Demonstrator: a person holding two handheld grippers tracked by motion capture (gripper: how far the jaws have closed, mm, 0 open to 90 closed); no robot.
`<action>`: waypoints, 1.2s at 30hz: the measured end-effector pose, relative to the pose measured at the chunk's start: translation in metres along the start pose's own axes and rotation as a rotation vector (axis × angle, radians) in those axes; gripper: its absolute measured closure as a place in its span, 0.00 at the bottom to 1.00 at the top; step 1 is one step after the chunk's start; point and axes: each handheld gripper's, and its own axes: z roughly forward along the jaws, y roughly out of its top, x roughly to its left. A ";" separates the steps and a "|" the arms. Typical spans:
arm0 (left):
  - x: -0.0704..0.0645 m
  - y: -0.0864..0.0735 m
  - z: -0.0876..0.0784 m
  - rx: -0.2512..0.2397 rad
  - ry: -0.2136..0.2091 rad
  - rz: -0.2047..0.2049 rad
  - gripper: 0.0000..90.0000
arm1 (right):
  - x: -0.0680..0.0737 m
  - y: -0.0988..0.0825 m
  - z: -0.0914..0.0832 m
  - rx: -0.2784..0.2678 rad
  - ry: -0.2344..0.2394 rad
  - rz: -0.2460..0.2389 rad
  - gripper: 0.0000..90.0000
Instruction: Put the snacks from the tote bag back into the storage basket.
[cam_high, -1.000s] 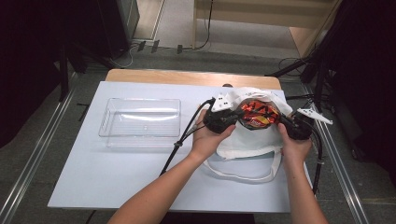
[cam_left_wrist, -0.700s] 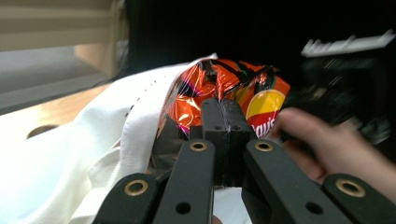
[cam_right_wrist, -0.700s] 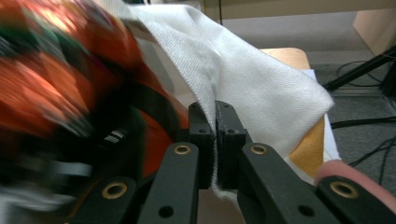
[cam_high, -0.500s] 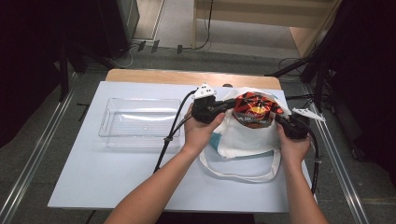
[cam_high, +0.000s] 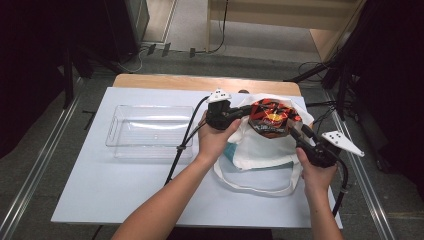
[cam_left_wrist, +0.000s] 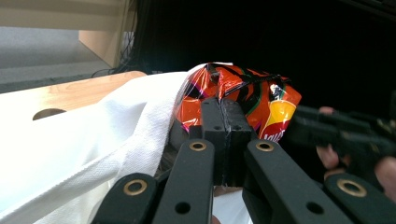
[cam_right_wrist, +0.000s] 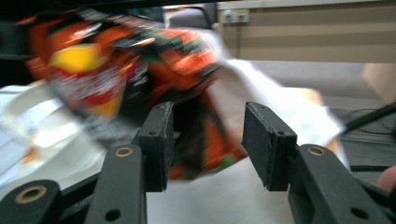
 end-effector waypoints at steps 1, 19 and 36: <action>-0.001 0.000 0.001 0.001 -0.001 0.007 1.00 | 0.003 -0.004 0.001 -0.003 0.020 -0.009 0.58; -0.016 -0.060 0.008 0.119 0.100 0.135 0.49 | 0.015 0.001 0.032 0.023 -0.050 -0.068 1.00; -0.008 -0.104 0.032 0.282 0.197 0.119 0.52 | 0.032 0.050 -0.004 -0.219 0.019 -0.029 1.00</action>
